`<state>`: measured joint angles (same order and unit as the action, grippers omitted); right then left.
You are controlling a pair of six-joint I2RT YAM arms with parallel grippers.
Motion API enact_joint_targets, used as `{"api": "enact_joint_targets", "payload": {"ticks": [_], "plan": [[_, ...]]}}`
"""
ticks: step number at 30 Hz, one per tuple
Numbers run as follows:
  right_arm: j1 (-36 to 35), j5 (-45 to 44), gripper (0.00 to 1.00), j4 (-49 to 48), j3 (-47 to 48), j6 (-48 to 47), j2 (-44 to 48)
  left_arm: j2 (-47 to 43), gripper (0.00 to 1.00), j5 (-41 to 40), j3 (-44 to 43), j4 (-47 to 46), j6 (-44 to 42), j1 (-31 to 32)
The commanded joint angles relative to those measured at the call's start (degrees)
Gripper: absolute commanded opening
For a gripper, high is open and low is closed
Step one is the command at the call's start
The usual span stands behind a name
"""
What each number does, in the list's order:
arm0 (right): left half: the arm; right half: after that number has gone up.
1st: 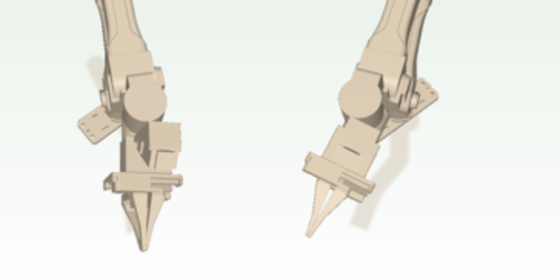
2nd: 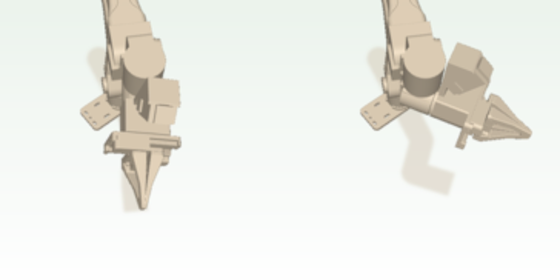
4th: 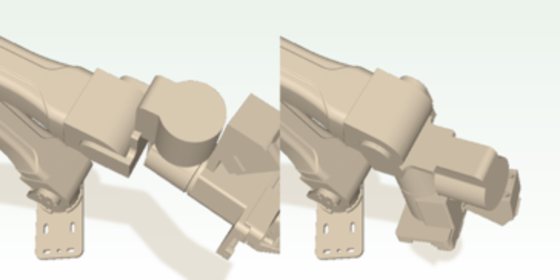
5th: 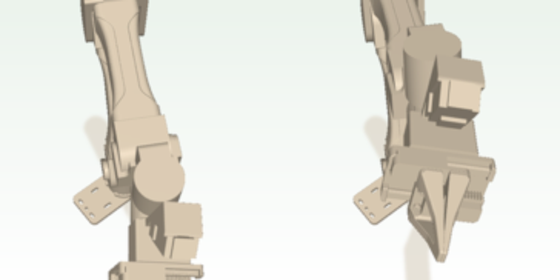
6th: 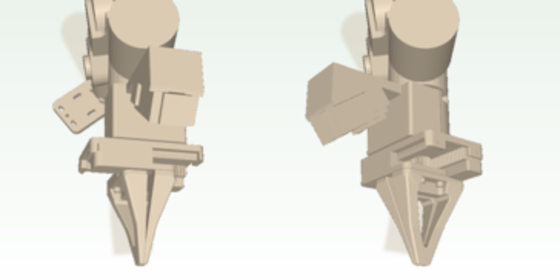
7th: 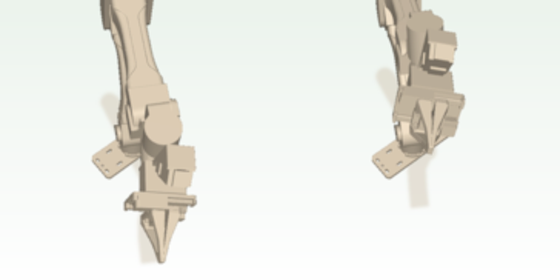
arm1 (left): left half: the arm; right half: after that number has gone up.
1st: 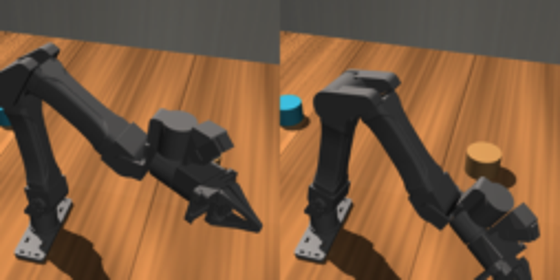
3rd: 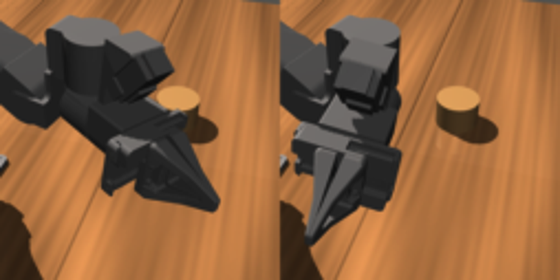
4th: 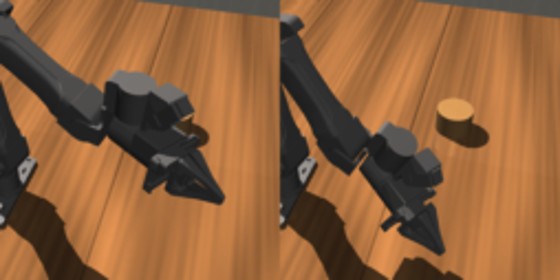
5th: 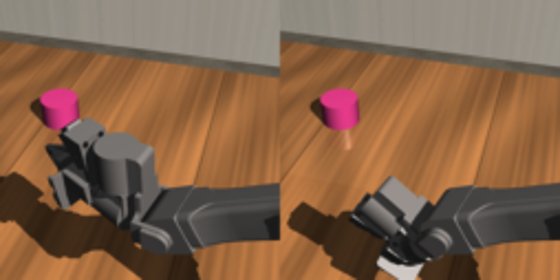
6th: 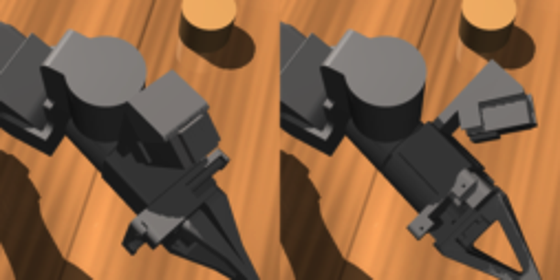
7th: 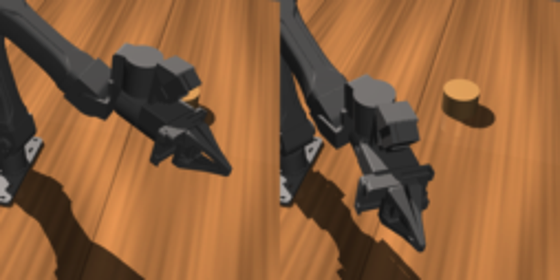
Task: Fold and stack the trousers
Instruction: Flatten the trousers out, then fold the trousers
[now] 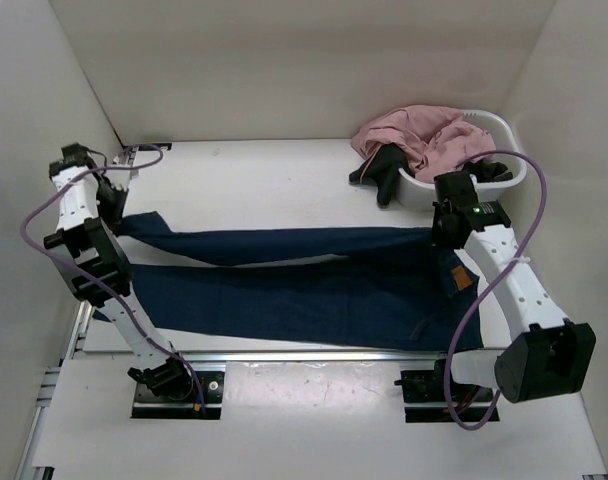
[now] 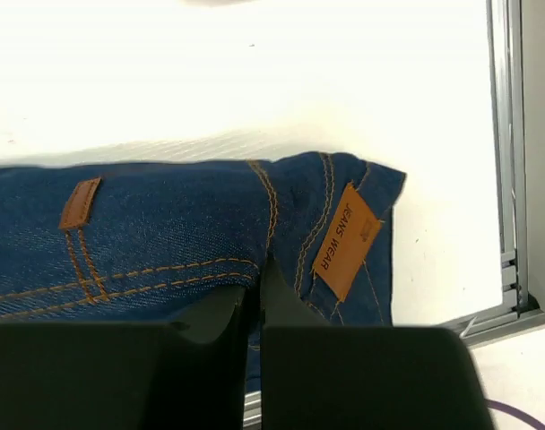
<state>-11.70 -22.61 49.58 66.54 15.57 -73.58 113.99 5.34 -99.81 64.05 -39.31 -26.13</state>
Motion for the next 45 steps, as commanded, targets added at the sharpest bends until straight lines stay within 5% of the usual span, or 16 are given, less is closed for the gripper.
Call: {"api": "enact_joint_targets", "payload": {"ticks": [1,6,11,14,18,22,25,30,33,36,39,45], "plan": [[0.5,-1.5,0.00,0.8,-0.5,-1.8,3.9,-1.8,0.14,-4.1,-10.7,9.5,-4.1,1.2],[0.5,0.3,0.00,-2.5,-5.5,-2.3,5.2,6.7,0.15,-8.7,-12.7,11.0,-4.1,6.1],[0.5,2.8,0.00,-5.7,-7.1,-2.9,2.0,26.8,0.24,-11.4,-30.2,11.0,0.7,9.4],[0.5,3.5,0.00,-5.7,-5.8,-3.4,-0.8,30.0,0.27,-13.3,-36.6,5.7,3.0,12.0],[0.5,4.8,0.00,-5.7,-5.2,-3.4,-2.3,20.3,0.14,-8.7,-28.5,-9.1,6.0,13.0],[0.5,5.4,0.00,-4.3,-4.5,-3.4,-2.8,14.4,0.14,0.3,-25.8,-11.8,7.1,13.0],[0.5,4.9,0.00,-2.6,-4.0,-3.4,-2.8,10.6,0.14,2.1,-21.3,-8.7,5.7,13.0],[0.5,5.4,0.00,-1.0,-2.7,-3.4,-0.9,7.7,0.14,-3.3,-21.3,11.5,-3.8,13.0],[0.5,6.2,0.00,-1.0,-2.7,-3.4,1.8,-3.9,0.14,-15.8,4.7,11.5,-13.4,13.6],[0.5,6.2,0.00,-1.0,-2.7,-3.4,2.5,-11.6,0.14,-18.4,15.6,11.5,-20.9,12.6],[-0.5,7.3,0.00,-1.0,-3.3,-3.4,2.5,-13.6,0.14,-13.1,21.0,11.5,-24.8,11.9],[-2.4,6.7,0.00,-1.0,-3.3,-1.2,3.0,-10.9,0.14,11.4,9.8,11.5,-17.6,13.5]]}}
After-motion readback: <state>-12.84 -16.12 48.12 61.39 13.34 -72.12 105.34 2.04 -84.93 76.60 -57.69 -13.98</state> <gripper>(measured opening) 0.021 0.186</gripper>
